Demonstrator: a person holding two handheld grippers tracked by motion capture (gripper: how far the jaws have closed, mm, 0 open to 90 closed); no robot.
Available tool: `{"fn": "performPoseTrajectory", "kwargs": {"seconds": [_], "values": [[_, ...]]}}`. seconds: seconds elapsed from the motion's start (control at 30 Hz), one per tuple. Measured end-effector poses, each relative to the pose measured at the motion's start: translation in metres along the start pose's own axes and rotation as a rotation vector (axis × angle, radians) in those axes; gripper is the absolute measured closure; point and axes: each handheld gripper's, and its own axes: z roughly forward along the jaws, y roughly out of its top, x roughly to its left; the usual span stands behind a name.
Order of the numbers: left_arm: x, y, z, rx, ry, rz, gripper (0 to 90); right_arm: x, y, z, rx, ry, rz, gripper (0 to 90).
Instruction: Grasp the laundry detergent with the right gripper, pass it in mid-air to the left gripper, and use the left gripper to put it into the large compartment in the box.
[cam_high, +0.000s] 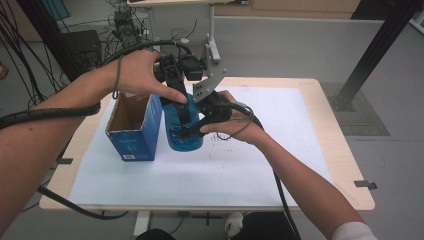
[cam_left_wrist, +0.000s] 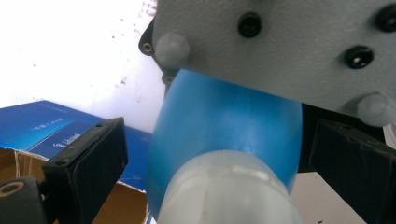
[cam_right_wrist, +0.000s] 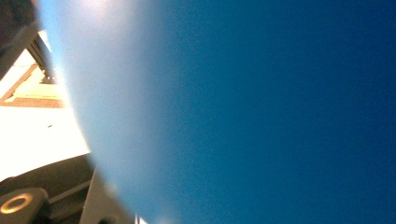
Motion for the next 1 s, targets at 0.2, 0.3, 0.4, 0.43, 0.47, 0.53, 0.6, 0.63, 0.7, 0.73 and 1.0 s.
{"fn": "performPoseTrajectory", "kwargs": {"seconds": [0.2,0.3,0.4,0.43,0.47,0.53,0.6,0.63,0.7,0.73,1.0], "values": [[-0.0006,0.0004,-0.0011,-0.009,0.004,0.002,4.9,0.0031,0.0002,-0.0014,0.019,0.009,0.035,44.3],[-0.0003,0.0009,-0.001,-0.002,0.006,0.009,4.9,0.0037,0.0005,-0.0021,0.02,0.009,0.04,44.3],[-0.0001,0.0009,-0.0009,-0.001,0.004,0.009,4.9,0.0036,0.0004,-0.0026,0.02,0.007,0.04,44.3],[-0.0002,0.0009,-0.0006,-0.004,0.004,0.005,5.0,0.0035,0.0004,-0.0027,0.02,0.008,0.04,44.3],[-0.0005,0.0007,-0.0003,-0.005,0.003,-0.001,4.9,0.0034,0.0005,-0.0027,0.02,0.006,0.036,44.3],[0.0005,0.0009,-0.0003,0.002,0.002,0.01,5.1,0.0036,0.0006,-0.0031,0.019,0.007,0.037,44.3],[0.0,0.0008,0.0003,0.004,0.004,0.007,5.1,0.0005,0.0008,-0.0018,-0.006,-0.003,-0.006,44.3],[0.0005,0.0011,0.0002,0.011,0.005,0.015,5.2,0.0001,0.0008,-0.0018,-0.01,-0.003,-0.01,44.3],[0.0003,0.001,0.0005,0.012,0.004,0.013,5.4,0.0001,0.0007,-0.0021,-0.011,-0.008,-0.01,44.3],[0.0001,0.0012,0.0008,0.008,0.004,0.013,5.4,0.0001,0.0006,-0.0022,-0.009,-0.008,-0.011,44.3],[-0.0011,0.0026,0.0011,0.006,0.011,0.015,7.4,0.0003,0.0007,-0.0024,-0.011,-0.004,-0.013,44.3]]}}
